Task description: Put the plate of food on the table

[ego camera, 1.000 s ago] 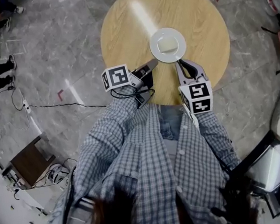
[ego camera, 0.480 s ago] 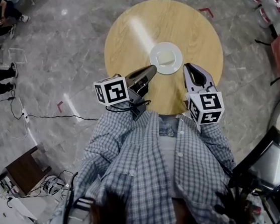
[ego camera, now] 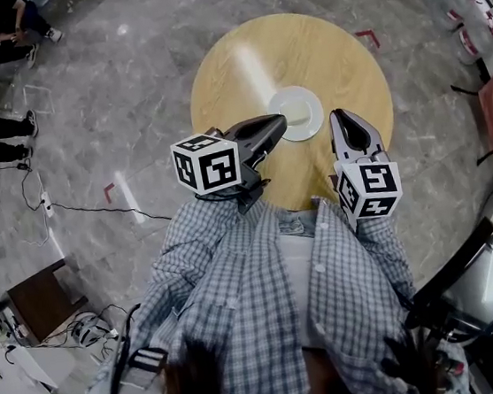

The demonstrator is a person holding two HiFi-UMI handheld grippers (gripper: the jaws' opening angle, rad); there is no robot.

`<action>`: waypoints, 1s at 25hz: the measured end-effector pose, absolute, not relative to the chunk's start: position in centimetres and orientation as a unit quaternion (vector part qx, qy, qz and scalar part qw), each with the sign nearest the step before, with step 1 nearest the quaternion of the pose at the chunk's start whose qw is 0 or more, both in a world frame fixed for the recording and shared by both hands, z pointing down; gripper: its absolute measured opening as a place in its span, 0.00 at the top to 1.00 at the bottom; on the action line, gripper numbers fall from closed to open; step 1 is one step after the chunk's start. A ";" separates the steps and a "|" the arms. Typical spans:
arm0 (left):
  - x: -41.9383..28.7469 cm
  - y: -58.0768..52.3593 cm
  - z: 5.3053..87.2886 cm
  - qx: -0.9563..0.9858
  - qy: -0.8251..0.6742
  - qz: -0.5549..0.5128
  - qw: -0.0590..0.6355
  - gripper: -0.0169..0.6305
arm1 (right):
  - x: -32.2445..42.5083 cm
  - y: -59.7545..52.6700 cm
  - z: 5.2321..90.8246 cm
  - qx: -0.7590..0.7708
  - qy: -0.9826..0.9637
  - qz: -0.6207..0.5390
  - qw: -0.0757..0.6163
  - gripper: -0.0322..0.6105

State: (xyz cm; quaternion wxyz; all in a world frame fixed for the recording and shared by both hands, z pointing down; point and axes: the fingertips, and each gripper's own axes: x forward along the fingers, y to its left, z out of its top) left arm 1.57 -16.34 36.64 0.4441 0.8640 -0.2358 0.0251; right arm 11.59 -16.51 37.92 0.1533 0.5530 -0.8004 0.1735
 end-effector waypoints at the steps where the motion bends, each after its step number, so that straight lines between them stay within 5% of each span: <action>1: 1.7 -16.3 36.5 0.867 -0.235 0.029 0.438 0.96 | 11.5 -16.6 37.9 0.552 -0.801 0.166 0.160 0.90; 25: 2.8 -15.8 36.6 0.879 -0.232 0.060 0.412 0.96 | 11.7 -16.4 37.8 0.546 -0.806 0.181 0.142 0.94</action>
